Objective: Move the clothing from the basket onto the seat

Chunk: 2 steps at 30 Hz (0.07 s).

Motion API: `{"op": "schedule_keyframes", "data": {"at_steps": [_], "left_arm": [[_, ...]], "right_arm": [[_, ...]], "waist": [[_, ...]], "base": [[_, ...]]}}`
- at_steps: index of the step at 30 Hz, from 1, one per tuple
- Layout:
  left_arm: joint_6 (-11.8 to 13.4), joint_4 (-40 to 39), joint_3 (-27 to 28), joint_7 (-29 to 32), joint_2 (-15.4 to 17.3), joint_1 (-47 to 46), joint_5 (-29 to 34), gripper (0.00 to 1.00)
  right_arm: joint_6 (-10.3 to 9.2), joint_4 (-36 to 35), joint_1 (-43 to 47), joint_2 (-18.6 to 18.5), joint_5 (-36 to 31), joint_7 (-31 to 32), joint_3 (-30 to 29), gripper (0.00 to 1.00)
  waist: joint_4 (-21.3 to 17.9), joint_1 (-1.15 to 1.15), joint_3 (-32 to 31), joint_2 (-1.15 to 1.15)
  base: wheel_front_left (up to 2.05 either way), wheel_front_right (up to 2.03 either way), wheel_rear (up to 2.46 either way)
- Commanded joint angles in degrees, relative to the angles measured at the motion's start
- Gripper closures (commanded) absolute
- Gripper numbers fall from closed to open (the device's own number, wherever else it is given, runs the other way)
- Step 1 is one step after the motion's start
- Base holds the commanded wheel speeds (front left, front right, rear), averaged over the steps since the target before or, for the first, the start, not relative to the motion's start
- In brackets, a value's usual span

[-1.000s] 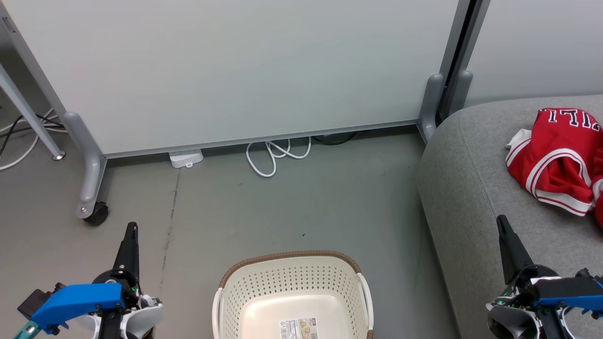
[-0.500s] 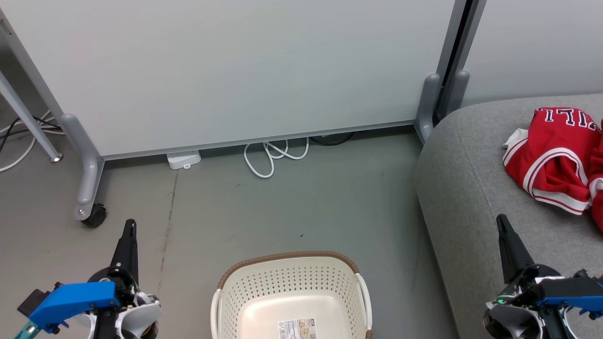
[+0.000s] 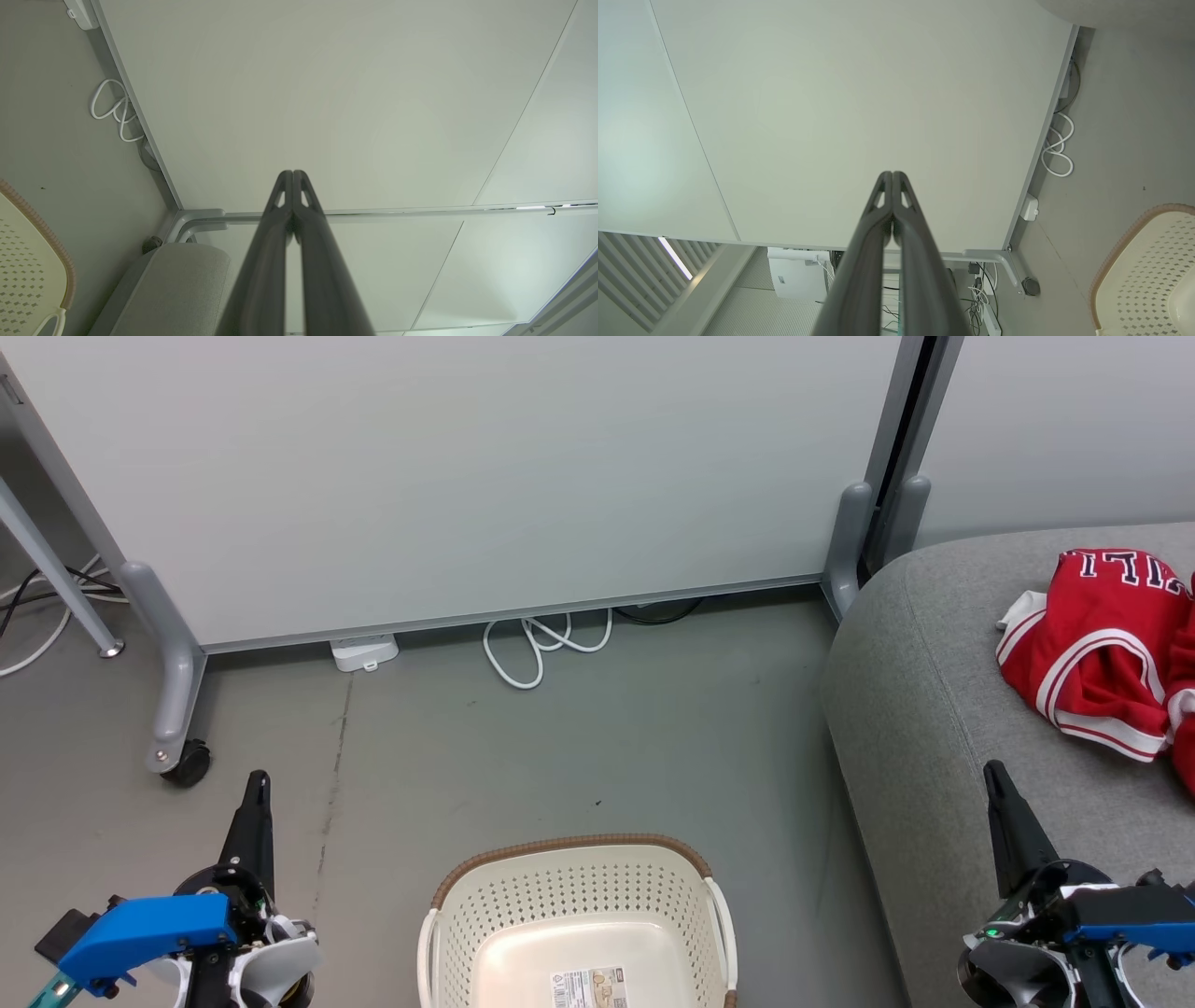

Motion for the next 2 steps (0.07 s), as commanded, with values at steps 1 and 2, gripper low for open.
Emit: {"op": "schedule_keyframes", "data": {"at_steps": [1, 2], "left_arm": [[-0.6, -0.2, 0.2, 0.2, 0.0, -0.5, -0.1, 1.0], [-0.6, -0.2, 0.2, 0.2, 0.0, -0.5, -0.1, 1.0]], "right_arm": [[0.04, 0.1, -0.8, -0.2, 0.2, 0.2, -0.1, 1.0], [0.04, 0.1, -0.8, -0.2, 0.2, 0.2, -0.1, 1.0]], "waist": [[0.0, 0.0, 0.0, 0.0], [0.0, 0.0, 0.0, 0.0]], "base": [[0.0, 0.0, 0.0], [0.0, 0.0, 0.0]]}}
